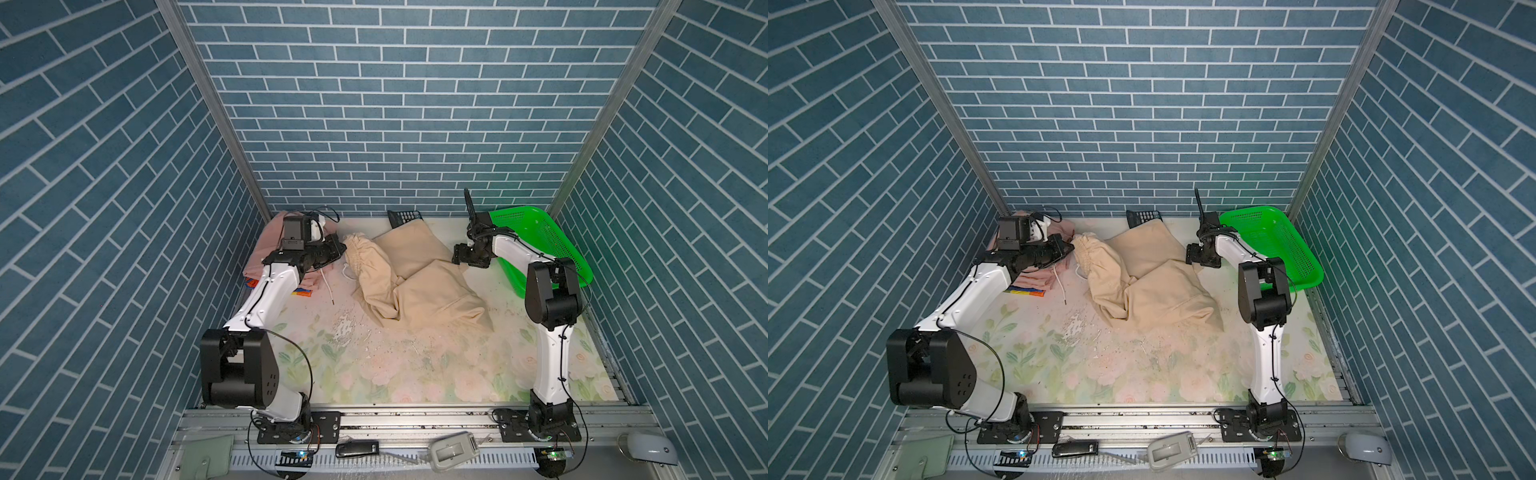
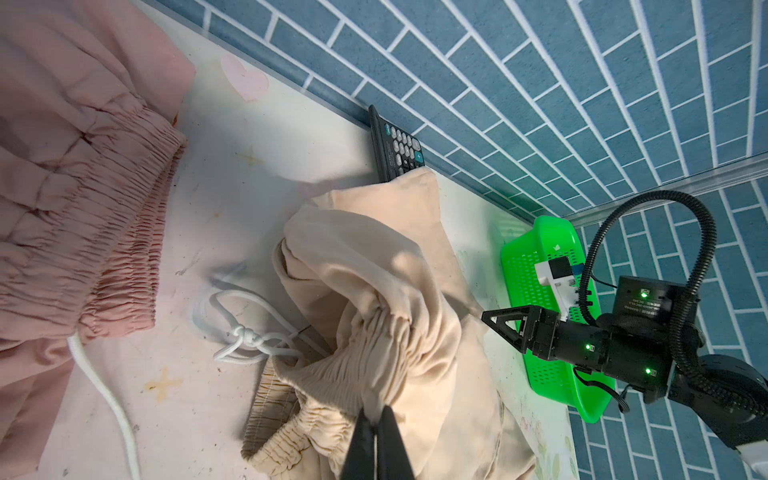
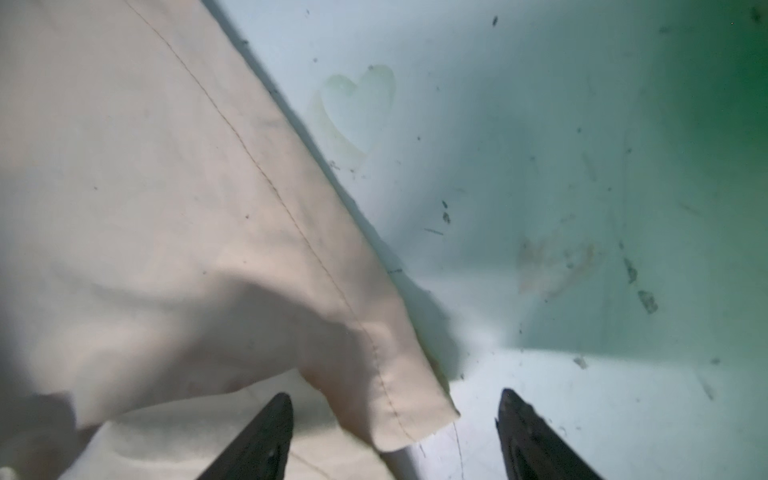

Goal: Fold and stack the shorts
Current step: 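Pinch the beige leg hem with right gripper while left gripper holds the waistband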

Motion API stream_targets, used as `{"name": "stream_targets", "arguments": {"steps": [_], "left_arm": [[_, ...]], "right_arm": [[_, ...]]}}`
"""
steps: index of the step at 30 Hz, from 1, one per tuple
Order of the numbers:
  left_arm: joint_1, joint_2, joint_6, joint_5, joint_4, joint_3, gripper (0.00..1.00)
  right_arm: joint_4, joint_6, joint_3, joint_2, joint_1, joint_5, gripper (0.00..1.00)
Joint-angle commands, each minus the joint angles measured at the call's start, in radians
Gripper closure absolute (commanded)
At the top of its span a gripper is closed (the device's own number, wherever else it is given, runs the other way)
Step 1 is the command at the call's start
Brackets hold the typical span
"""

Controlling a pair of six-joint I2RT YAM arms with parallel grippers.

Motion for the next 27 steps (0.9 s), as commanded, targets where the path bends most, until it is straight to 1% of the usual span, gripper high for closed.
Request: {"name": "stream_targets", "arguments": {"steps": [1, 3, 5, 6, 7, 9, 11, 12, 16, 18, 20, 22, 23, 25, 26, 27], "left_arm": [[-0.003, -0.012, 0.008, -0.01, 0.004, -0.006, 1.0], [-0.002, -0.007, -0.001, -0.006, 0.016, -0.011, 1.0], [-0.003, -0.01, -0.008, -0.007, 0.026, -0.013, 1.0], [-0.003, -0.009, -0.008, -0.009, 0.026, -0.011, 1.0], [-0.002, -0.009, -0.008, -0.01, 0.026, -0.007, 1.0], [-0.002, -0.003, 0.001, -0.014, 0.016, 0.01, 1.0], [-0.003, 0.009, 0.022, -0.023, -0.017, 0.047, 1.0], [-0.004, 0.011, 0.033, -0.024, -0.033, 0.06, 1.0], [-0.011, -0.003, 0.098, -0.061, -0.068, 0.086, 1.0], [-0.01, -0.002, 0.142, -0.087, -0.117, 0.109, 1.0], [-0.011, -0.001, 0.186, -0.127, -0.169, 0.127, 1.0], [-0.01, 0.0, 0.207, -0.155, -0.197, 0.13, 1.0], [-0.011, -0.004, 0.211, -0.161, -0.201, 0.125, 1.0], [-0.013, -0.001, 0.217, -0.153, -0.2, 0.114, 1.0], [-0.017, 0.001, 0.225, -0.151, -0.207, 0.113, 1.0], [-0.023, 0.004, 0.237, -0.158, -0.216, 0.112, 1.0]], "right_arm": [[-0.012, -0.014, -0.022, -0.001, 0.001, 0.024, 0.37], [-0.007, -0.014, -0.026, 0.003, 0.001, 0.007, 0.58], [0.004, -0.013, -0.038, -0.001, 0.001, -0.01, 0.9], [0.016, -0.011, -0.055, -0.023, 0.0, -0.011, 0.99], [0.028, -0.01, -0.076, -0.047, 0.0, -0.007, 1.0], [0.031, -0.015, -0.118, -0.117, 0.001, 0.011, 1.0], [0.037, -0.019, -0.201, -0.234, -0.002, 0.028, 1.0], [0.05, -0.017, -0.254, -0.298, -0.002, 0.054, 1.0], [0.146, 0.035, -0.587, -0.595, 0.0, 0.076, 1.0], [0.187, 0.065, -0.761, -0.706, 0.001, 0.087, 1.0], [0.207, 0.088, -0.904, -0.778, 0.0, 0.099, 1.0], [0.2, 0.092, -0.962, -0.782, -0.002, 0.086, 1.0], [0.182, 0.085, -0.96, -0.769, -0.002, 0.081, 0.98], [0.148, 0.07, -0.917, -0.759, -0.002, 0.092, 0.8], [0.143, 0.063, -0.885, -0.761, -0.003, 0.104, 0.66], [0.144, 0.057, -0.853, -0.76, -0.007, 0.109, 0.55]]}}
